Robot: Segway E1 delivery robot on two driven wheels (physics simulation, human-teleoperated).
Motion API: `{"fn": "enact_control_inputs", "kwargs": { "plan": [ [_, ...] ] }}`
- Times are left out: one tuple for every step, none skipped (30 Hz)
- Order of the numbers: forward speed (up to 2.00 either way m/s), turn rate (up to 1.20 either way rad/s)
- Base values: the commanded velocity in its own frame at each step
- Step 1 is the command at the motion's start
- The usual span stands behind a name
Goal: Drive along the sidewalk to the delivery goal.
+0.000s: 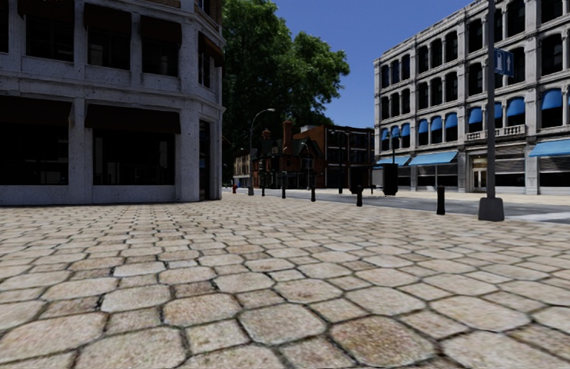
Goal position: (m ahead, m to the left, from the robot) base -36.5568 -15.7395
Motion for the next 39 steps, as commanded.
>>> {"fn": "enact_control_inputs", "kwargs": {
  "plan": [
    [1.26, 0.35],
    [1.26, 0.35],
    [1.27, 0.38],
    [1.27, 0.39],
    [1.27, 0.45],
    [1.27, 0.47],
    [1.26, 0.48],
    [1.25, 0.48],
    [1.23, 0.50],
    [1.23, 0.50],
    [1.17, 0.55],
    [1.14, 0.58],
    [1.13, 0.59],
    [1.11, 0.60],
    [1.11, 0.60],
    [1.10, 0.63],
    [1.02, 0.66],
    [0.98, 0.67],
    [0.96, 0.68],
    [0.96, 0.68],
    [0.95, 0.68],
    [0.95, 0.68],
    [0.96, 0.68],
    [0.96, 0.68],
    [0.97, 0.68],
    [1.02, 0.68],
    [1.14, 0.68],
    [1.20, 0.69],
    [1.20, 0.69],
    [1.22, 0.69],
    [1.23, 0.69],
    [1.23, 0.69],
    [1.23, 0.70],
    [1.23, 0.70],
    [1.23, 0.76],
    [1.23, 0.80],
    [1.23, 0.81],
    [1.23, 0.81],
    [1.23, 0.81]
  ]
}}
